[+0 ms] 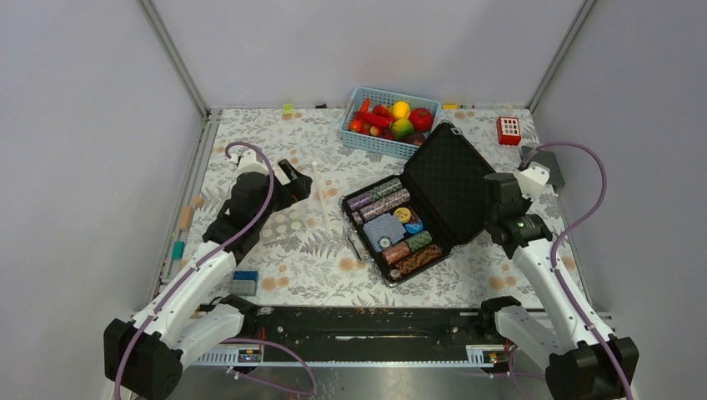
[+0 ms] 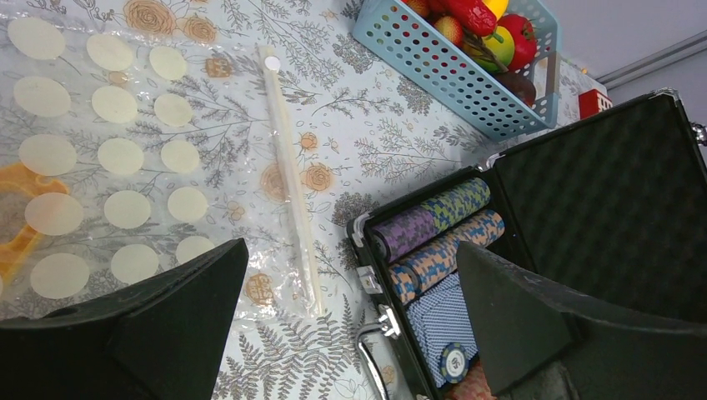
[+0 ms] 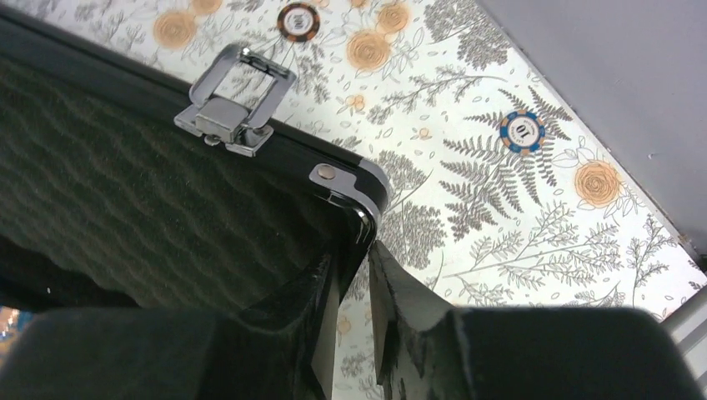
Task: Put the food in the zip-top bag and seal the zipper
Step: Move the distractor to the center of the board.
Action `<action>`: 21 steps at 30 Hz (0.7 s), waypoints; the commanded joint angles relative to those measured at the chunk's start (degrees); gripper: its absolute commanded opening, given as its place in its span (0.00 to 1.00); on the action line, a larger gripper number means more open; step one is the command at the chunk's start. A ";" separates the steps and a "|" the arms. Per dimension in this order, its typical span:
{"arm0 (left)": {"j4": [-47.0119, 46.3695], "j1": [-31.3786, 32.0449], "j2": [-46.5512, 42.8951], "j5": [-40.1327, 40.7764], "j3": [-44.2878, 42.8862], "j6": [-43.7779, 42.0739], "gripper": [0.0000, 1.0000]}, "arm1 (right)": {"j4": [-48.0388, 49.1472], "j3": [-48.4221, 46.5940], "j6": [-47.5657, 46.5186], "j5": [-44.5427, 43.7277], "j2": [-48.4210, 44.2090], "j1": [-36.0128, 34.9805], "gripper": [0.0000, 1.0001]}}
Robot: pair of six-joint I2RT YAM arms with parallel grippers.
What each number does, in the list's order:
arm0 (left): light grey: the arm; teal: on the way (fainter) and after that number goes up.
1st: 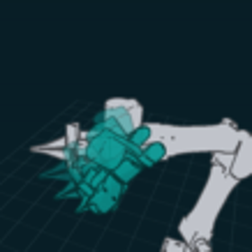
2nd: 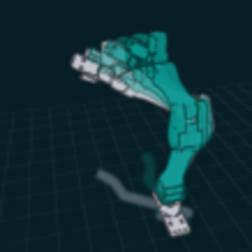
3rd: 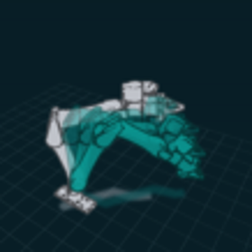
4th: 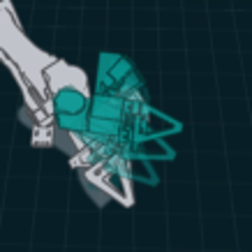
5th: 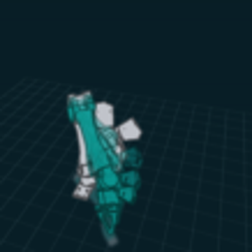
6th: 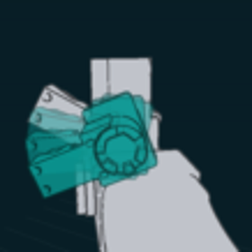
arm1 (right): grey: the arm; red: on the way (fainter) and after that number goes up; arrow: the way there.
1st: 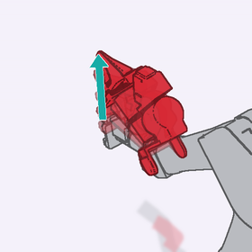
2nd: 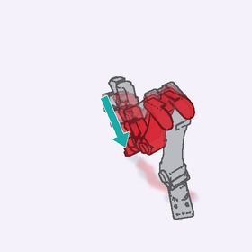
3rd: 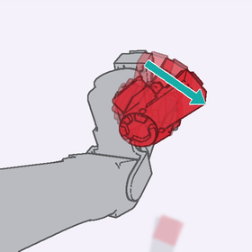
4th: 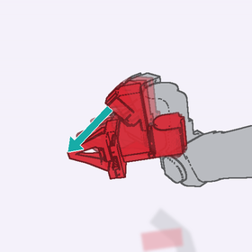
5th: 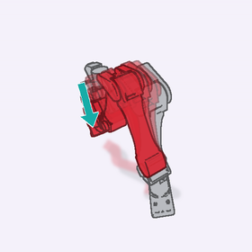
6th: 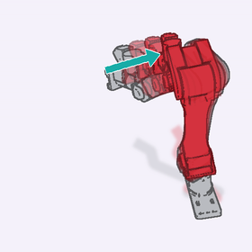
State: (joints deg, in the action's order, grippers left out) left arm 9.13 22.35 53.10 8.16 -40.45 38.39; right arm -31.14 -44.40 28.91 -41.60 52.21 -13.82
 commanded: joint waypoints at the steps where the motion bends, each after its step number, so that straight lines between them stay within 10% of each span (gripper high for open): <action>1: -4.09 -0.11 1.21 0.13 -1.93 -1.15 0.99 | 7.80 -3.04 -7.84 -7.26 0.62 7.23 0.00; 21: -5.10 -0.11 6.63 2.91 -4.83 -1.66 0.99 | 27.80 -15.02 -24.03 -9.17 16.23 26.78 0.00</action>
State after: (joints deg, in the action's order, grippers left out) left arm 7.64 22.35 58.94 9.41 -42.19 37.45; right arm -17.10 -51.05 12.75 -39.70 66.32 8.08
